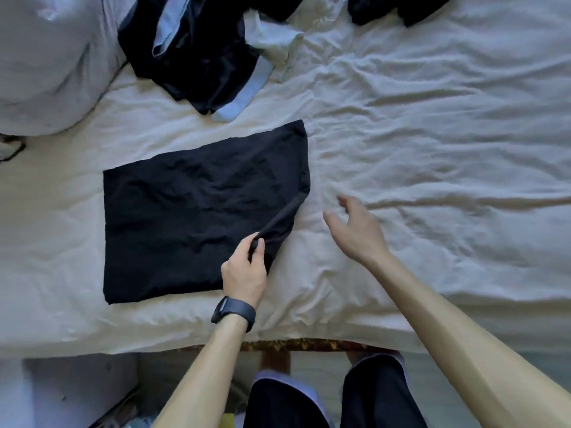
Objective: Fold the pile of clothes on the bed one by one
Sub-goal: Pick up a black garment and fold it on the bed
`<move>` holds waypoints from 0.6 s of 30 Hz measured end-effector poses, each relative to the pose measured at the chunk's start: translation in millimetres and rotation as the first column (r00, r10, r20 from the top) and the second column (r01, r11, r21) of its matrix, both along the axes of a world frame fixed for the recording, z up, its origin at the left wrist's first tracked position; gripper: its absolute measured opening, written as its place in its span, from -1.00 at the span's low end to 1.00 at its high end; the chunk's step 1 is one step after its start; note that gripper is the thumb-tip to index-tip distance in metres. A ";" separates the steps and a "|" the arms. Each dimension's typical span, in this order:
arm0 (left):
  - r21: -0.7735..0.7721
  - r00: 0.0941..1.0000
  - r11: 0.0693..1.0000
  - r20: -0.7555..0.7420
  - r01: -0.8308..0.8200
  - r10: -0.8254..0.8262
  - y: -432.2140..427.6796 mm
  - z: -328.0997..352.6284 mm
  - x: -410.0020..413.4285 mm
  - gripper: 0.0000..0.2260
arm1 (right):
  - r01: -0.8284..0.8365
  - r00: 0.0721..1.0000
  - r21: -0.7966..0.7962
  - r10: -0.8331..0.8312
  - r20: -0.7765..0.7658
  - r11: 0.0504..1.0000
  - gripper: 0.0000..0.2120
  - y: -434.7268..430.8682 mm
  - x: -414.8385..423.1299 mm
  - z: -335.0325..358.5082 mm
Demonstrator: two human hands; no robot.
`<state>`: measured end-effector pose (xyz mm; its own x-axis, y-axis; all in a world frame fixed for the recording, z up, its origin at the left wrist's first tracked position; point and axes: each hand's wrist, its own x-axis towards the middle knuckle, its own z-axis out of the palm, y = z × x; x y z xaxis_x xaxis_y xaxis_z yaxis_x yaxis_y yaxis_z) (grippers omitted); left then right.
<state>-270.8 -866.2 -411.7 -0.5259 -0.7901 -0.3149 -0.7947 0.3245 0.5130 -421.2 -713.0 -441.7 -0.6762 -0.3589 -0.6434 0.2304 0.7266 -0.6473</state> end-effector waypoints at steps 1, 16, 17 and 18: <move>0.009 1.000 1.000 0.011 -0.008 0.008 -1.8 2.3 4.0 -0.79 | 0.054 0.992 -0.045 -0.049 0.119 0.998 -0.45 -15.7 -11.3 0.4; 0.135 0.990 0.982 -0.038 -0.130 0.136 -25.4 13.3 30.0 -0.78 | 0.280 0.908 -0.107 -0.228 0.351 0.954 -0.79 -133.7 -56.5 -50.5; 0.144 0.988 0.979 -0.032 -0.144 0.151 -30.5 11.8 31.9 -0.78 | 0.285 0.908 -0.107 -0.232 0.349 0.952 -0.79 -136.8 -56.1 -52.8; 0.156 0.986 0.975 -0.031 -0.157 0.164 -35.5 10.5 34.0 -0.77 | 0.284 0.910 -0.103 -0.234 0.342 0.953 -0.79 -140.2 -55.6 -52.4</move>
<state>-236.8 -901.7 -401.2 -0.4123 -0.8097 -0.4177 -0.8056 0.1099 0.5821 -476.8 -853.2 -494.1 -0.5232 -0.3064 -0.7952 0.6111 0.5155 -0.6007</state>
